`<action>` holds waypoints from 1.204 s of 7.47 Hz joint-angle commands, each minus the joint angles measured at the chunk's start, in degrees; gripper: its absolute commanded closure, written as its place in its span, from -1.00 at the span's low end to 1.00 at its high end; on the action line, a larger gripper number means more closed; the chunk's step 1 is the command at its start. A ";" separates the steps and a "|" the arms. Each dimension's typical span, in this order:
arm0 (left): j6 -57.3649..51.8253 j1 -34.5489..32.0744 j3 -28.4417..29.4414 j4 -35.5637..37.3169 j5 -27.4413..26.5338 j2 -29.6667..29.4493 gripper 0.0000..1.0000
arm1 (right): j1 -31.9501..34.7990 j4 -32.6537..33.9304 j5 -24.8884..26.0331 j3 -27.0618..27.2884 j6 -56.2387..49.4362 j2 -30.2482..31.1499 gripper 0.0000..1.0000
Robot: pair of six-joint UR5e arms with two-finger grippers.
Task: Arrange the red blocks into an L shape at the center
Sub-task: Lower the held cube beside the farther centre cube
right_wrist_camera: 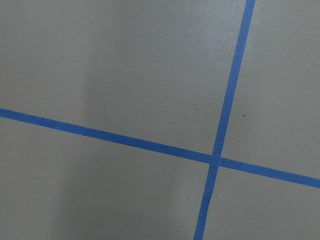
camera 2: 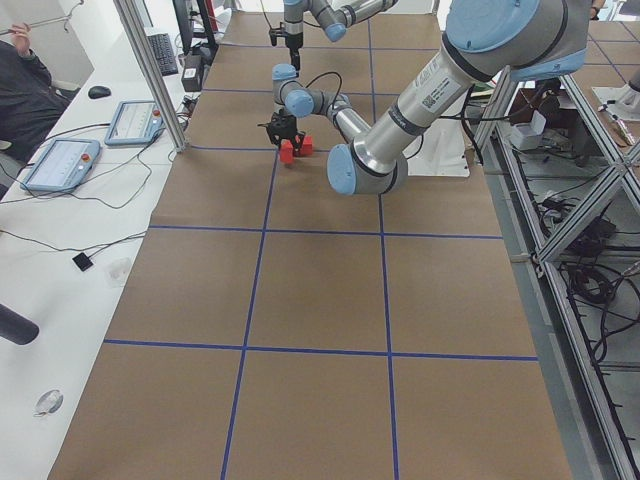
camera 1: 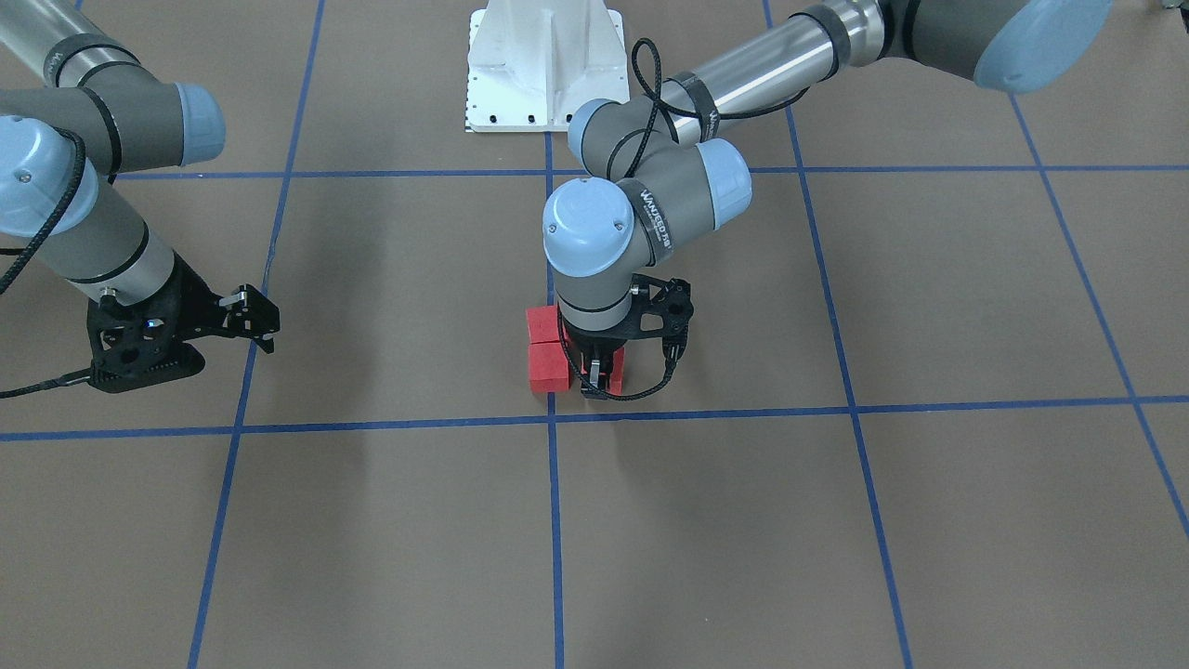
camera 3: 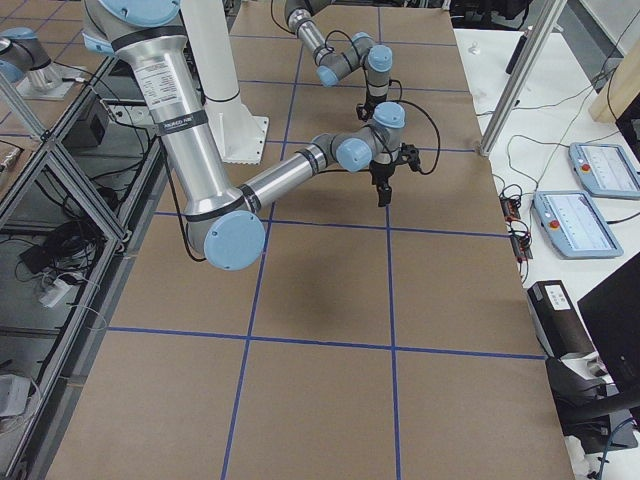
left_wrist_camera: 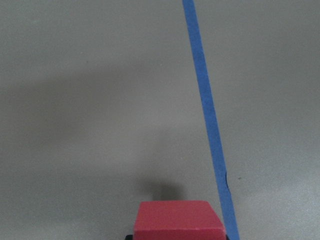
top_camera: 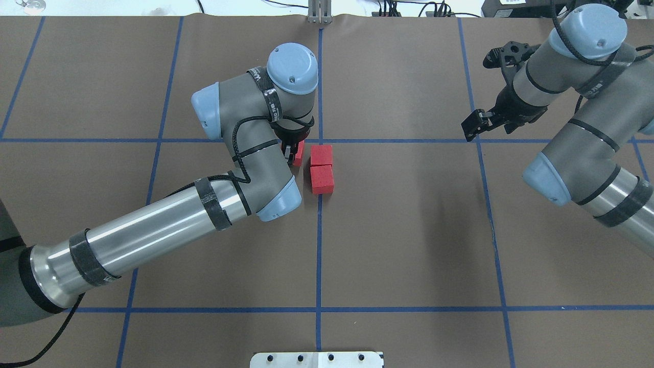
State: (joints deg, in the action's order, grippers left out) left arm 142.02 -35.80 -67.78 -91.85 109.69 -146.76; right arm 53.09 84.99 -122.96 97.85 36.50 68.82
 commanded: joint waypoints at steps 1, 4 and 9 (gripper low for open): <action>-0.08 0.11 -0.07 0.00 0.00 -0.01 1.00 | 0.00 0.09 0.00 -0.03 0.07 0.00 -0.98; -0.08 0.81 -0.07 -0.09 0.00 -0.10 1.00 | -0.09 0.00 0.00 -0.11 -0.02 0.00 -0.98; 0.01 0.91 -0.07 -0.09 0.09 -0.10 1.00 | -0.09 0.09 0.00 -0.03 0.07 -0.17 -0.98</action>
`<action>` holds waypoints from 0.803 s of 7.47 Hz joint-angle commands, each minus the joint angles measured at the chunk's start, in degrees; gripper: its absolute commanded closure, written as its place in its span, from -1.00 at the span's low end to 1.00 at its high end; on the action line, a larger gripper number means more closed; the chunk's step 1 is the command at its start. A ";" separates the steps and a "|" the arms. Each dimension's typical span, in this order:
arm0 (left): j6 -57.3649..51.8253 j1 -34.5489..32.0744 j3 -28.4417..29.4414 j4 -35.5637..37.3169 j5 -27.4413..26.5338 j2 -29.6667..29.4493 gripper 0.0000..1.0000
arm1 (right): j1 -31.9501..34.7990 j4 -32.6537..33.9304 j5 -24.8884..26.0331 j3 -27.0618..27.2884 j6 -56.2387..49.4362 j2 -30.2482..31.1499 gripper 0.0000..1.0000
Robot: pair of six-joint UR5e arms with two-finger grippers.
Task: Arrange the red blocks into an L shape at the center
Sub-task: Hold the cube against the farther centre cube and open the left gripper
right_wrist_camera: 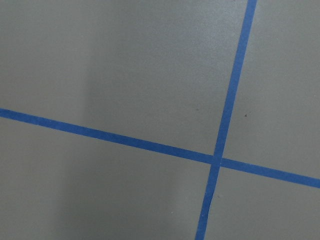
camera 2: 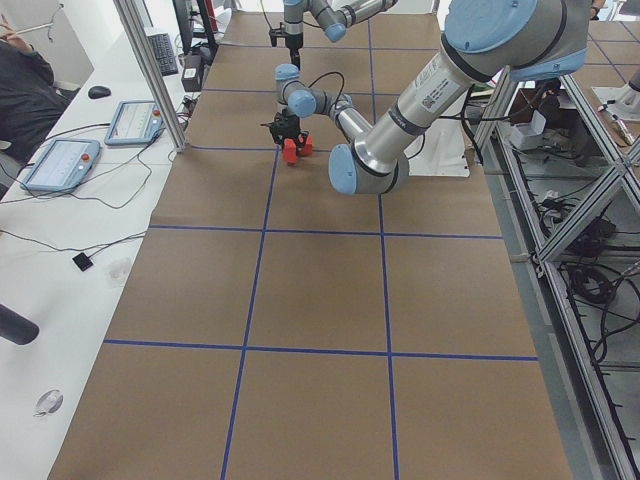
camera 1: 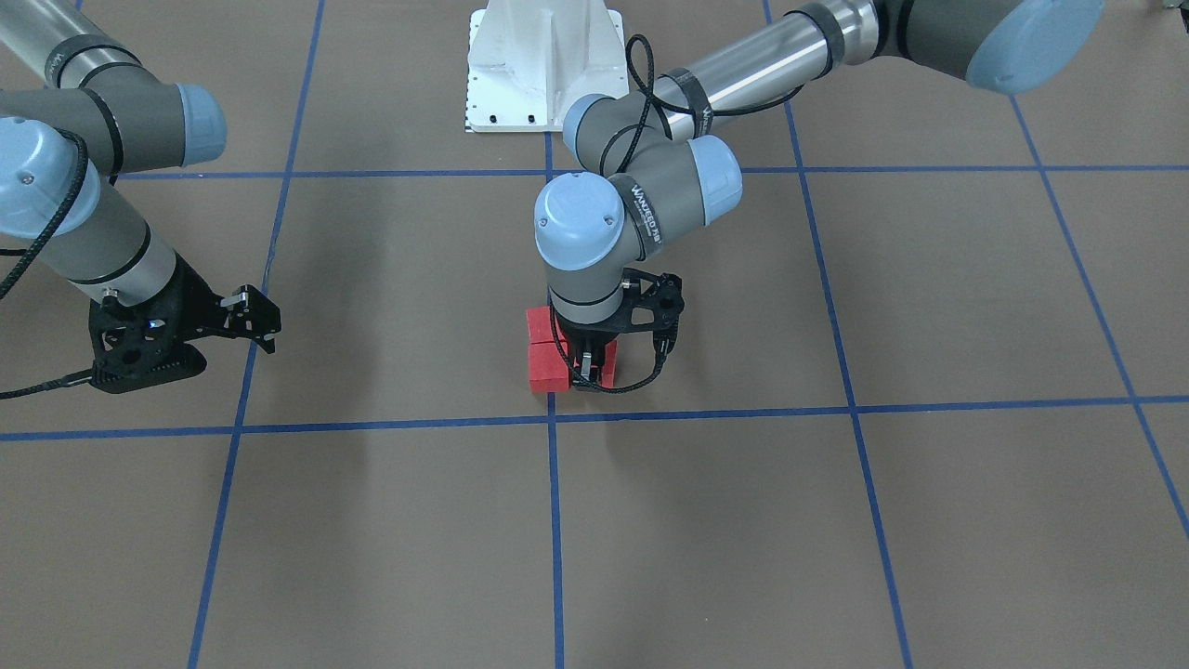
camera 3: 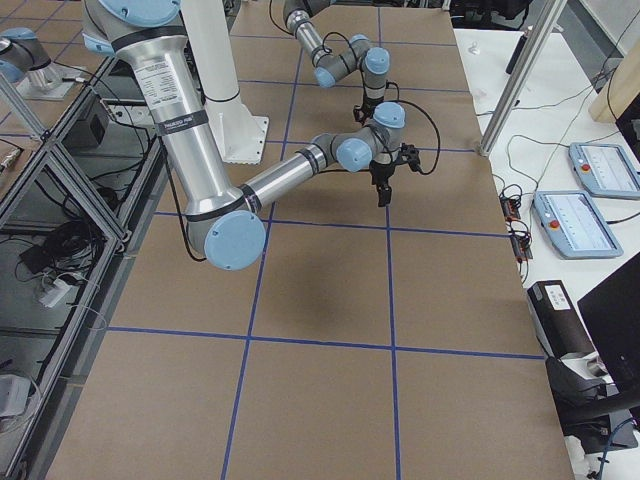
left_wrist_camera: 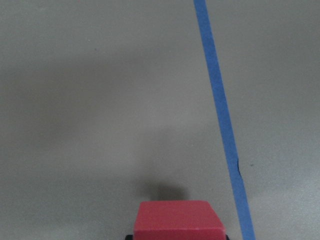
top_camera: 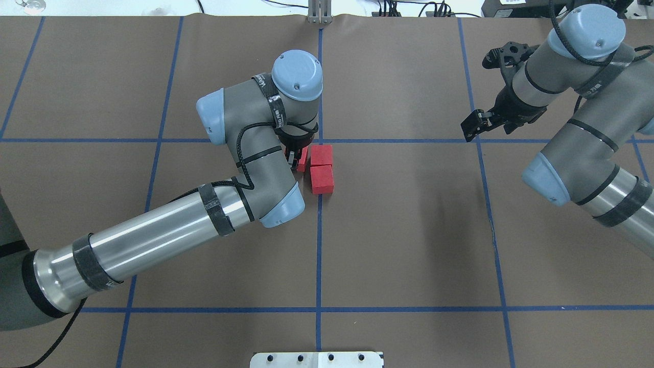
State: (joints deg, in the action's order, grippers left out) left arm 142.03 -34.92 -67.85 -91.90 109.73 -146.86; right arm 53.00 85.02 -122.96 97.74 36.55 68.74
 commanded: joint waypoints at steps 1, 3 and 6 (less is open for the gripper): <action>0.00 0.02 0.00 -0.03 -0.04 -0.09 1.00 | 0.00 0.06 0.00 0.08 0.01 -0.19 -0.98; 0.00 0.11 0.00 -0.03 0.05 -0.09 1.00 | 0.00 0.06 0.00 0.08 0.01 -0.27 -0.98; 0.00 0.46 0.00 -0.03 0.05 -0.09 1.00 | 0.00 -0.03 0.00 -0.01 0.01 -0.28 -0.98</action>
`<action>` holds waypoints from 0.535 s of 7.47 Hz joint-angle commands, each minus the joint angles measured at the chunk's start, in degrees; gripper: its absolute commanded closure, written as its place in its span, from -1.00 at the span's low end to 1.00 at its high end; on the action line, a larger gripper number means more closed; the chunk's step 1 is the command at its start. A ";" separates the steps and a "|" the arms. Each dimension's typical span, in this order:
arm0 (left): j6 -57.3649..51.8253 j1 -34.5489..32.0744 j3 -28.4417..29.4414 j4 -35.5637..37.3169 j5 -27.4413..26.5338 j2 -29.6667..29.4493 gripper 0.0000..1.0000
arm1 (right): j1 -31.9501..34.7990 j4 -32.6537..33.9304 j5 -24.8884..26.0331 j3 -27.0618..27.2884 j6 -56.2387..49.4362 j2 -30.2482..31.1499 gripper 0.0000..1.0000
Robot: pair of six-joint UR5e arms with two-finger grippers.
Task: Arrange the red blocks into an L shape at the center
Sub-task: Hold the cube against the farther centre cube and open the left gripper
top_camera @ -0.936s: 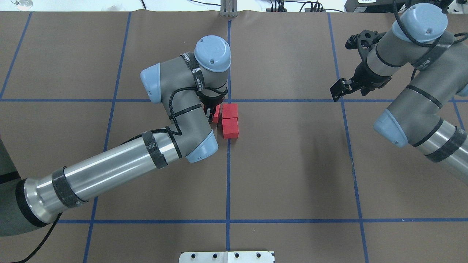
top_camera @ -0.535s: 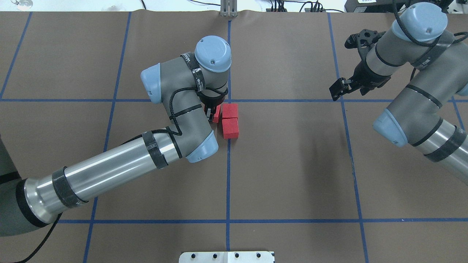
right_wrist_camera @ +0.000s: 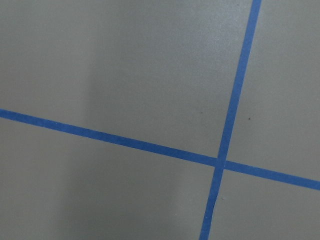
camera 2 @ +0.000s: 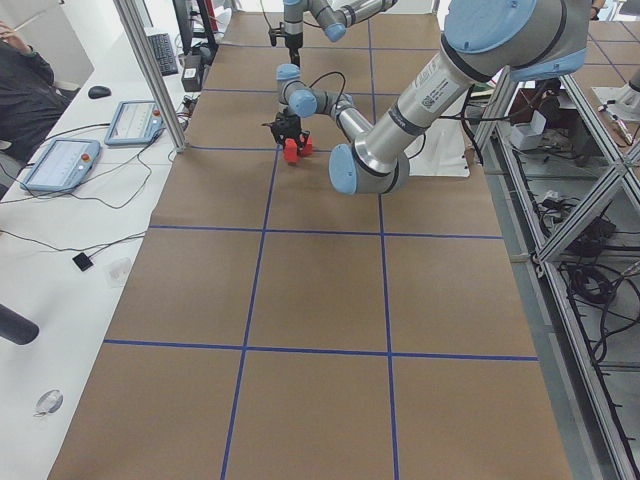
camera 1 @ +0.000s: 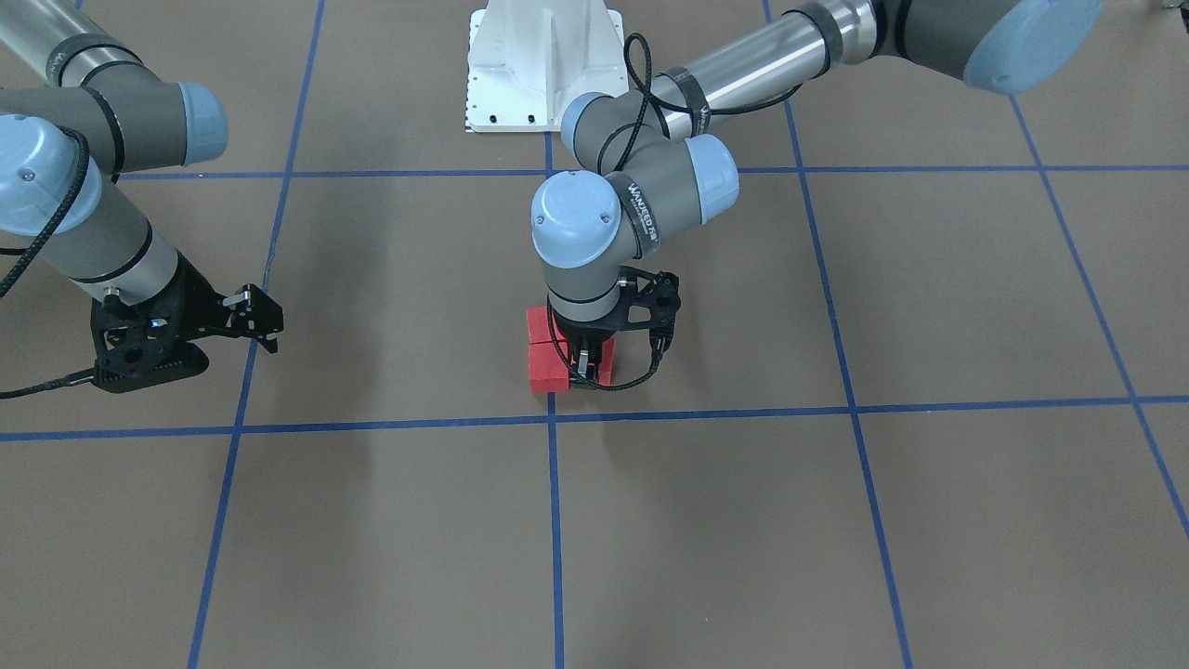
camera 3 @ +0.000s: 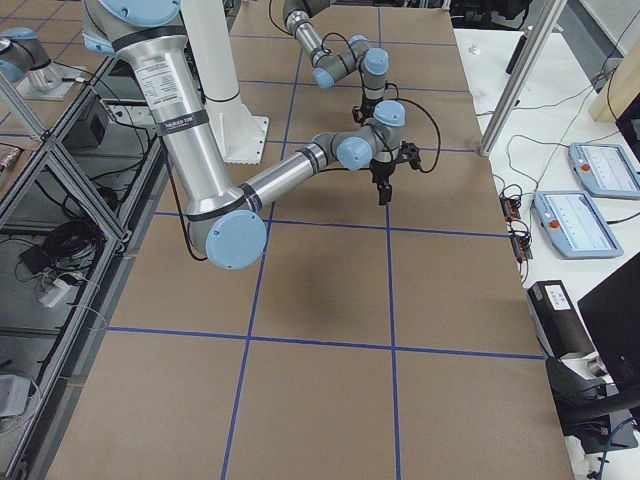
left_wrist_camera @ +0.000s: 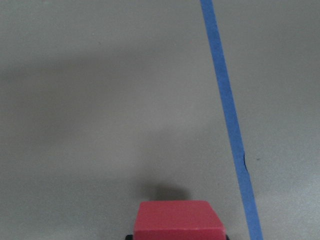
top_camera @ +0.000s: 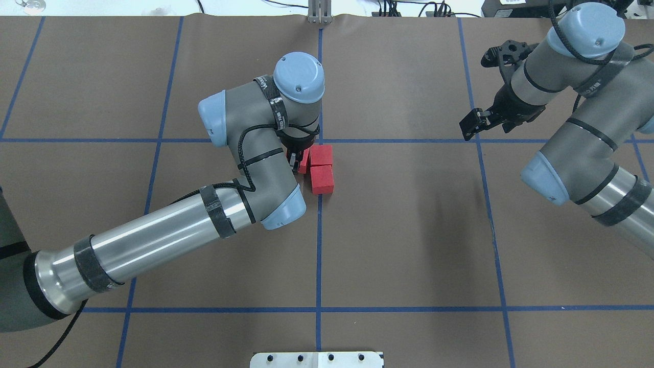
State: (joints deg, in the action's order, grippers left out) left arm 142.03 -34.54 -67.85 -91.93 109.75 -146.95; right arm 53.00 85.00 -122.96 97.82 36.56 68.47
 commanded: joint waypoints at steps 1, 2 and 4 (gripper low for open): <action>0.00 0.09 0.00 0.00 0.03 -0.01 1.00 | 0.00 -0.01 0.00 0.01 0.00 -0.01 -0.98; 0.17 0.09 0.00 -0.52 -0.06 -0.01 1.00 | 0.00 -0.01 0.00 0.01 0.00 -0.01 -0.98; 0.18 0.00 0.00 -0.88 -0.06 -0.01 1.00 | 0.00 -0.01 0.00 0.01 0.00 -0.10 -0.98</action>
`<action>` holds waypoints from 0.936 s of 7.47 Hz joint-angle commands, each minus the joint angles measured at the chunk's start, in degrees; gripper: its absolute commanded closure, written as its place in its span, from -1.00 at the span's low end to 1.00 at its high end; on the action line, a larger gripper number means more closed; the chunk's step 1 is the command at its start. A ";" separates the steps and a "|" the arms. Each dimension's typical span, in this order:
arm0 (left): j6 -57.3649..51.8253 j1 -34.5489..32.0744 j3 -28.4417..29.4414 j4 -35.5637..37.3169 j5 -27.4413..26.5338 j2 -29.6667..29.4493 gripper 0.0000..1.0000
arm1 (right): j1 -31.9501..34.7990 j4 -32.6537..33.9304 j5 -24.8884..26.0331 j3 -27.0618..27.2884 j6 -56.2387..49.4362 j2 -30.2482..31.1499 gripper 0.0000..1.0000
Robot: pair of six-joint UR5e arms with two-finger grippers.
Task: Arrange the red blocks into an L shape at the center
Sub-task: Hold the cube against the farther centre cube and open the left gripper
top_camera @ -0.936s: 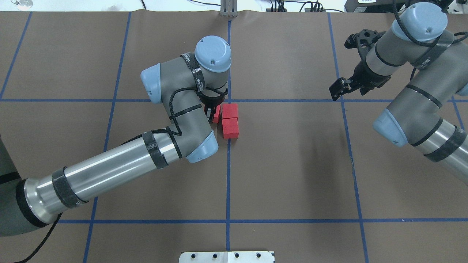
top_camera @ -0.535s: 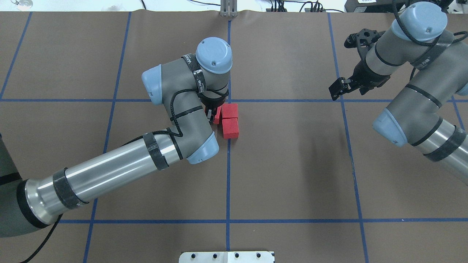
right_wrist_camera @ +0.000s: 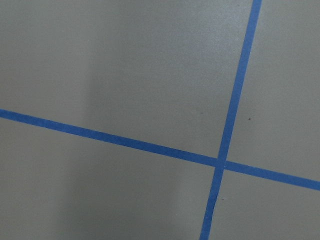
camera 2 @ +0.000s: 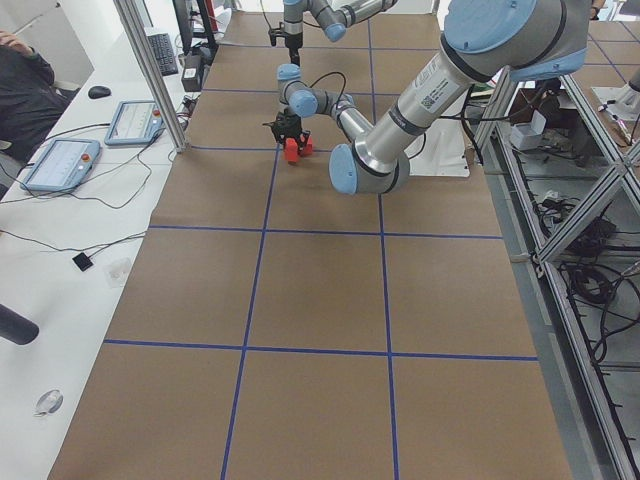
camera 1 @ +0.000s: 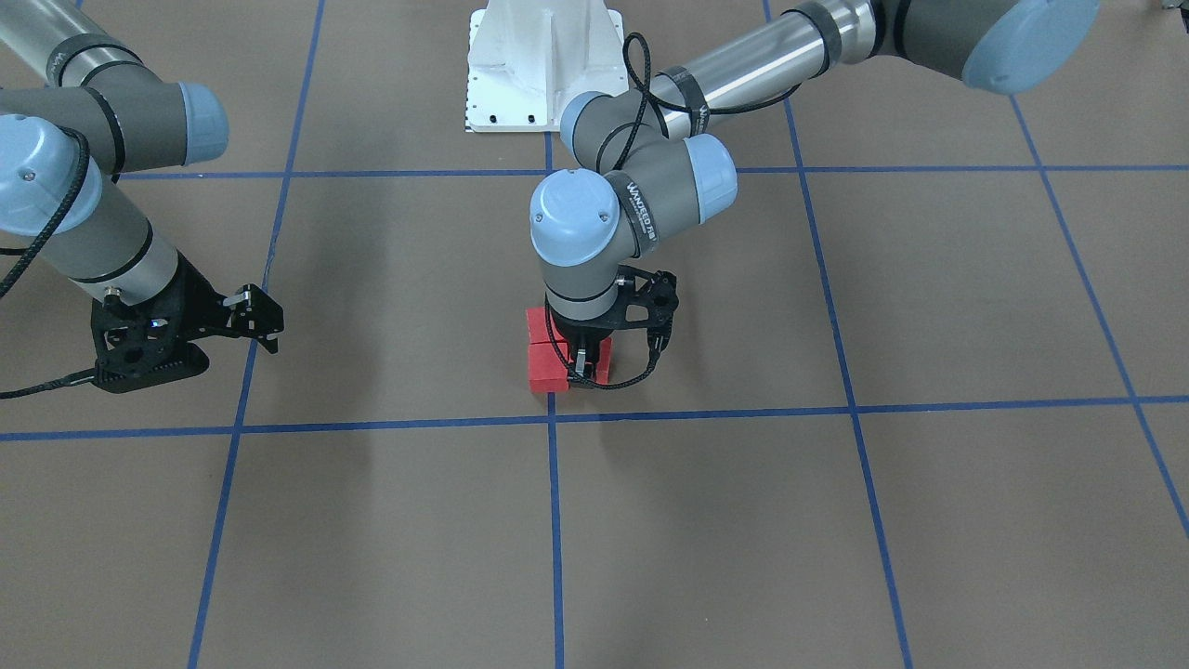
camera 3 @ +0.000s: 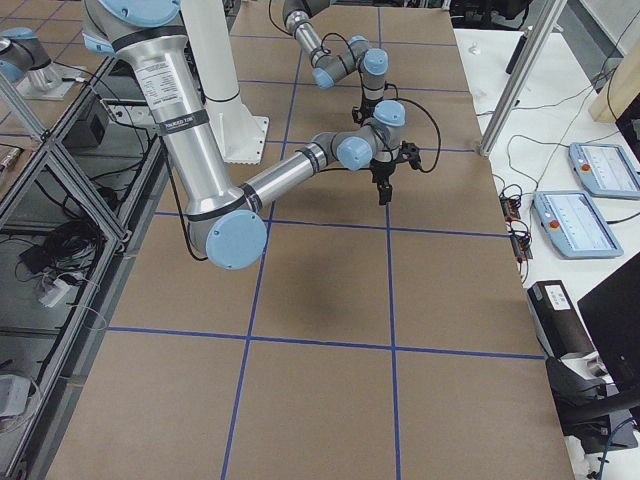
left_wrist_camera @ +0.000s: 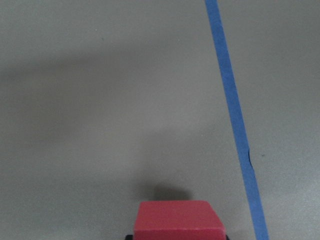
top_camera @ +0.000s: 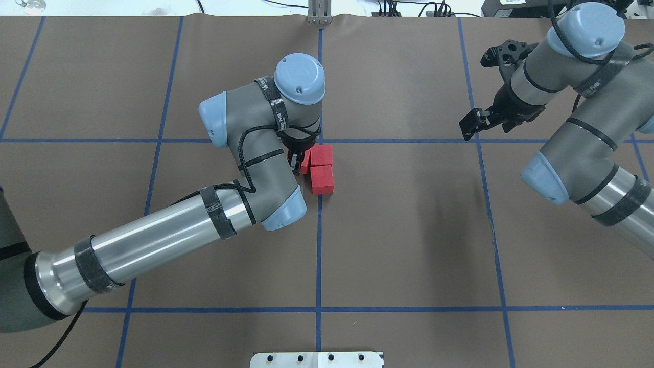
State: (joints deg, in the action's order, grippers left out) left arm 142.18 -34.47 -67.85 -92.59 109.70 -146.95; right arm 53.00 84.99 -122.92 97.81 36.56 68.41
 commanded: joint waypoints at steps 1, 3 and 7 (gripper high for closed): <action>0.03 -0.16 0.00 -0.57 -0.01 0.09 1.00 | 0.00 0.09 -0.04 -0.08 0.00 -0.03 -0.98; 0.03 -0.07 0.00 -0.58 -0.01 0.00 1.00 | 0.00 0.00 0.05 -0.25 -0.09 -0.12 -0.98; -0.06 -0.16 0.00 -0.67 -0.10 0.09 0.05 | 0.00 0.00 0.05 -0.16 0.00 -0.21 -0.98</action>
State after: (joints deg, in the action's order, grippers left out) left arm 142.12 -34.63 -67.85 -93.22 109.67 -146.87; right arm 53.00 85.03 -122.87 97.64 36.56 68.21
